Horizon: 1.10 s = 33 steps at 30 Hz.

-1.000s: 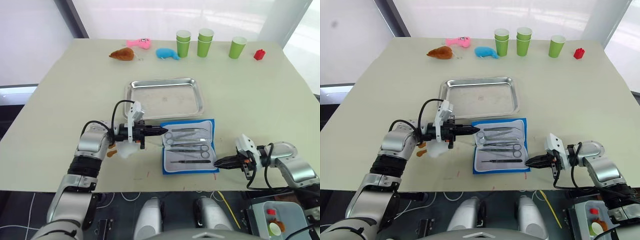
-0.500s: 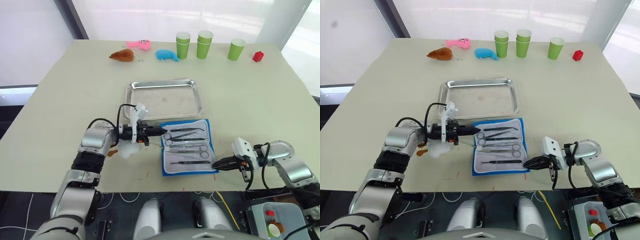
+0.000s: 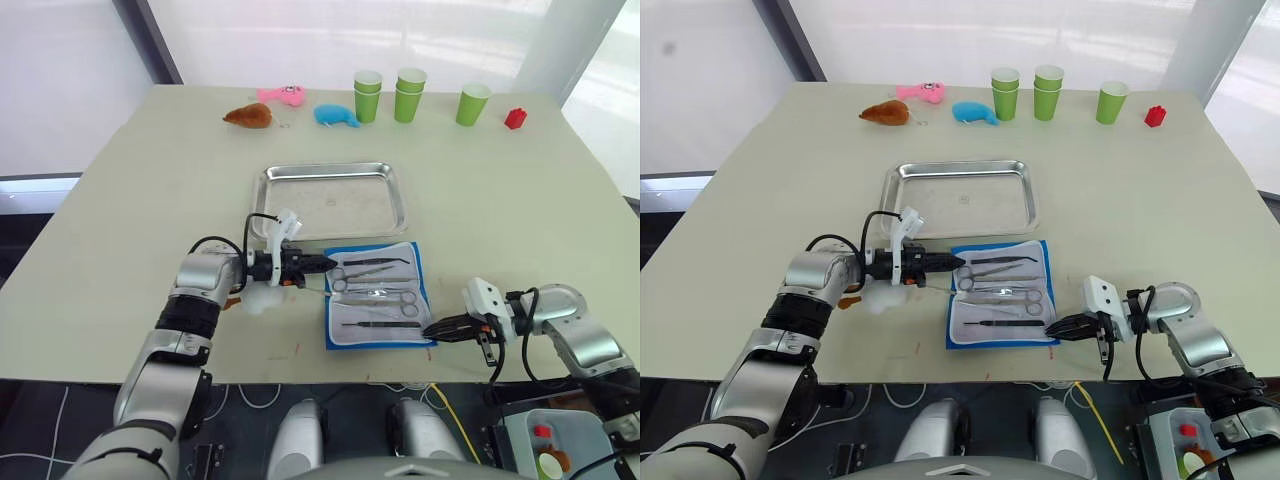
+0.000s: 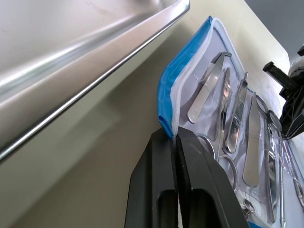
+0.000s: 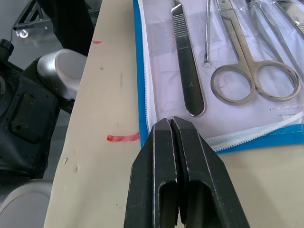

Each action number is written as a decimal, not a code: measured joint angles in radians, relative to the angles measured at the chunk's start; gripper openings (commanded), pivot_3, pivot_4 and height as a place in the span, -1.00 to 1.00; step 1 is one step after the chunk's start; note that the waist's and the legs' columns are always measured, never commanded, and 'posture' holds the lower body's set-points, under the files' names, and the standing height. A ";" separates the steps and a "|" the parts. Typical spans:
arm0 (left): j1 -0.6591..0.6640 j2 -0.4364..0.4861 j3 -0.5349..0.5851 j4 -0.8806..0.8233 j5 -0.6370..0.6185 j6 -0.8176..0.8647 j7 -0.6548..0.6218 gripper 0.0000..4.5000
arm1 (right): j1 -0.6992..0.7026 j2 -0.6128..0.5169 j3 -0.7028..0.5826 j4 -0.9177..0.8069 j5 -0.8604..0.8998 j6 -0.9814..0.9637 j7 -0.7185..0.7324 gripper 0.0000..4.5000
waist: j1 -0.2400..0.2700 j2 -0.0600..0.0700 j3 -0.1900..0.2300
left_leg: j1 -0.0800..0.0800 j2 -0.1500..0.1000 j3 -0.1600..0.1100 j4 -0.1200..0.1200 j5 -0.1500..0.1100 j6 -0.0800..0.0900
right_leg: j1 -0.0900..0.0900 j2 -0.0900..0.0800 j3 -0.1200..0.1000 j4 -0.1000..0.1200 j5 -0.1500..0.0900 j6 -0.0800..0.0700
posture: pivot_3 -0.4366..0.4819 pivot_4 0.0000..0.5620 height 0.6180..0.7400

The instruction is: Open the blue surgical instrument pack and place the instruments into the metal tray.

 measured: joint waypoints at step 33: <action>-0.060 0.014 0.095 0.190 -0.072 0.113 -0.077 -0.07 | -0.008 0.006 0.034 -0.005 -0.003 -0.017 -0.011 -1.00 | -0.020 0.001 -0.002 | 0.007 0.000 -0.002 -0.006 0.000 0.000 | 0.005 0.001 -0.001 -0.002 -0.002 -0.003 | -0.05 -0.47 1.00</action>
